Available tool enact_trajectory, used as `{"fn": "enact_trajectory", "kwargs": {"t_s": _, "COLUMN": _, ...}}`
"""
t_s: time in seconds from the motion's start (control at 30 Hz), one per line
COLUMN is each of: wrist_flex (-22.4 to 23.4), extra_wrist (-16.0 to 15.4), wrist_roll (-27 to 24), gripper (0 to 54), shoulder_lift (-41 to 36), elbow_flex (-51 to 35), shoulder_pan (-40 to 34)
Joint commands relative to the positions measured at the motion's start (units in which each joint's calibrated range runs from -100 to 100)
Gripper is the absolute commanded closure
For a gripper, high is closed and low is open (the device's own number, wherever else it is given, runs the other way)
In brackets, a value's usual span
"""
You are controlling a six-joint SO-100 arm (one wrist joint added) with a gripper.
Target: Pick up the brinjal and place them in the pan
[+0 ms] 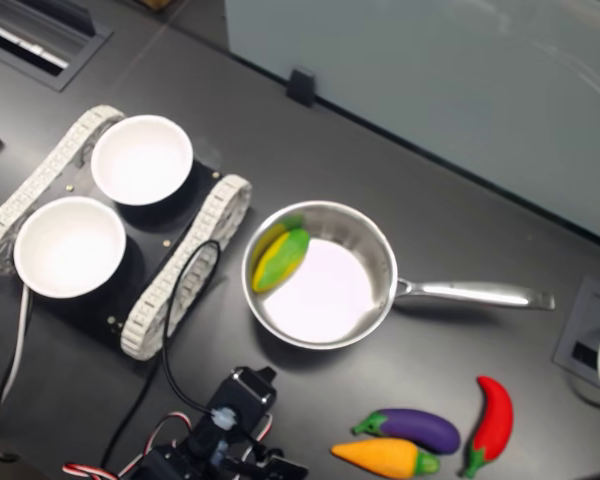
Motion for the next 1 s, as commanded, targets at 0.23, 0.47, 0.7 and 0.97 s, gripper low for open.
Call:
{"fn": "enact_trajectory", "kwargs": {"t_s": 0.23, "wrist_flex": 2.1, "extra_wrist": -2.1, "wrist_roll": 1.9, "gripper": 53.4, "shoulder_lift": 7.2, "elbow_flex": -14.3, "shoulder_pan": 5.8}}
{"fn": "enact_trajectory", "kwargs": {"t_s": 0.47, "wrist_flex": 7.2, "extra_wrist": -4.2, "wrist_roll": 2.4, "gripper": 53.4, "shoulder_lift": 11.3, "elbow_flex": -26.2, "shoulder_pan": 7.7}}
{"fn": "enact_trajectory", "kwargs": {"t_s": 0.7, "wrist_flex": 7.2, "extra_wrist": -4.2, "wrist_roll": 3.3, "gripper": 53.4, "shoulder_lift": 15.9, "elbow_flex": -32.9, "shoulder_pan": 10.8}}
{"fn": "enact_trajectory", "kwargs": {"t_s": 0.97, "wrist_flex": 7.1, "extra_wrist": -4.2, "wrist_roll": 3.9, "gripper": 53.4, "shoulder_lift": 19.9, "elbow_flex": -37.3, "shoulder_pan": 15.6}}
